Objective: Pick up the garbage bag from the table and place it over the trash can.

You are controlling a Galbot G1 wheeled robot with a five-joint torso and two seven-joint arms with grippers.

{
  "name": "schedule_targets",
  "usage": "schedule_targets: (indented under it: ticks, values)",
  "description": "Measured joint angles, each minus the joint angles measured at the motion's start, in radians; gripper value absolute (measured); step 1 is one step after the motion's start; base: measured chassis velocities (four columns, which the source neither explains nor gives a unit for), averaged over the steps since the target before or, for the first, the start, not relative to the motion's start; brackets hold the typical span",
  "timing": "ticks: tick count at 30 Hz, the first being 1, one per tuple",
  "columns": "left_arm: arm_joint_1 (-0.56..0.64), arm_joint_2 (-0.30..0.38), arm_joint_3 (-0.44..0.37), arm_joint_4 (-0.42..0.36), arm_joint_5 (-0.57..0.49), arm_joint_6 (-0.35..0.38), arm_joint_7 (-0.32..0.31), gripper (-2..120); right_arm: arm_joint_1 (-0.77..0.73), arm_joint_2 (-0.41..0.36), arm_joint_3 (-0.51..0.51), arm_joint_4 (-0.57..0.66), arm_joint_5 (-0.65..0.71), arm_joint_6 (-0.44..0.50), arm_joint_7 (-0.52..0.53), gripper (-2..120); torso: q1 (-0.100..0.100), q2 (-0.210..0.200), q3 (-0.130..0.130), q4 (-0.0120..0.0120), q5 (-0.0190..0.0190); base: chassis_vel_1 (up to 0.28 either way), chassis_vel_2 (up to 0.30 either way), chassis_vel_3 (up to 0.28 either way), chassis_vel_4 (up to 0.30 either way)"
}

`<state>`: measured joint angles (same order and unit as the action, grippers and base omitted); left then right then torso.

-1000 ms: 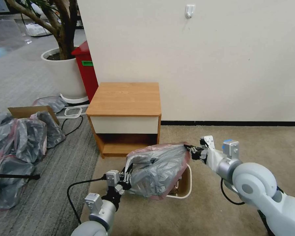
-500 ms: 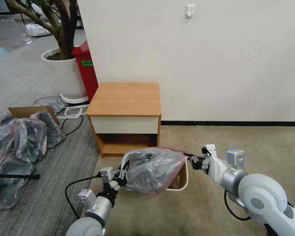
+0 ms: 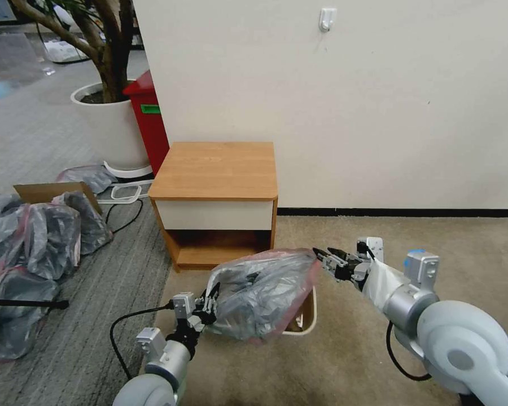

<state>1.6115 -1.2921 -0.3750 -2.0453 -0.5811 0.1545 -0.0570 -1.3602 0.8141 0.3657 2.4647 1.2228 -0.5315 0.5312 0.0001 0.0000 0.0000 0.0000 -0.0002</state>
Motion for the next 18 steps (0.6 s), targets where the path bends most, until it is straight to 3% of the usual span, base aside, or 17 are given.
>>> schedule_targets:
  ticks: [11,18]
  values:
    - [-0.014,0.002,0.006,-0.009,0.052,-0.004,-0.067,7,-0.059,0.076,-0.124,0.041,0.027,-0.006,0.001,96,0.0,0.0,0.0,0.0,0.0001,0.0,0.0,0.0,0.0]
    - [-0.02,0.006,0.019,-0.031,0.086,-0.015,-0.068,7,-0.048,0.124,-0.213,0.006,0.024,-0.023,0.023,100,0.0,0.0,0.0,0.0,0.0001,0.0,0.0,0.0,0.0]
